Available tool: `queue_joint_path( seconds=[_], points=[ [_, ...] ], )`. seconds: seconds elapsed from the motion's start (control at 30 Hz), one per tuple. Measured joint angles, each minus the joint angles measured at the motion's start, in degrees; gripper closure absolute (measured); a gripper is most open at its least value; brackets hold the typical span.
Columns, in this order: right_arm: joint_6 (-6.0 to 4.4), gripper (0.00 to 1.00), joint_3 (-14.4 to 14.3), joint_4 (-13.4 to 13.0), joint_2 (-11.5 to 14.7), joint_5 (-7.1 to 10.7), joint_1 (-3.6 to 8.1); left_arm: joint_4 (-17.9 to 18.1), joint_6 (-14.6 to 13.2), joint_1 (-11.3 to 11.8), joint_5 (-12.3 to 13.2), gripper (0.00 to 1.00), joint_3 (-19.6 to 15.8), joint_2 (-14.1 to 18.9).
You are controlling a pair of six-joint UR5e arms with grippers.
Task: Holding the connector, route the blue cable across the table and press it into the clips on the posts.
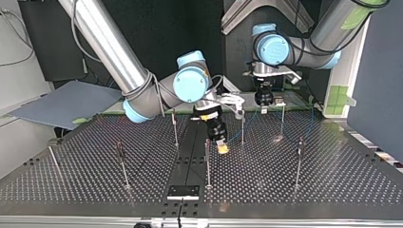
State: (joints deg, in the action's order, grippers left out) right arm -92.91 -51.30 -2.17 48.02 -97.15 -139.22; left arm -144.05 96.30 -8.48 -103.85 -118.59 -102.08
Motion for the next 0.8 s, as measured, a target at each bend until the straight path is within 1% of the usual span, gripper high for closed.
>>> queue_joint_path(
  seconds=[0.37, 0.7, 0.8],
  points=[
    [0.00, 1.00, 0.00, 0.00, 0.00, -0.01, 0.00, 0.99, -0.35, 0.63, 0.00, 1.00, 0.30, 0.05],
    [0.00, 1.00, 0.00, 0.00, 0.00, 0.00, 0.00, 1.02, -0.89, 0.30, 0.27, 1.00, 2.96, 0.80],
    [0.00, 1.00, 0.00, 0.00, 0.00, 0.00, 0.00, 0.90, -0.81, 0.14, 0.28, 1.00, 3.29, 0.86]
  ],
)
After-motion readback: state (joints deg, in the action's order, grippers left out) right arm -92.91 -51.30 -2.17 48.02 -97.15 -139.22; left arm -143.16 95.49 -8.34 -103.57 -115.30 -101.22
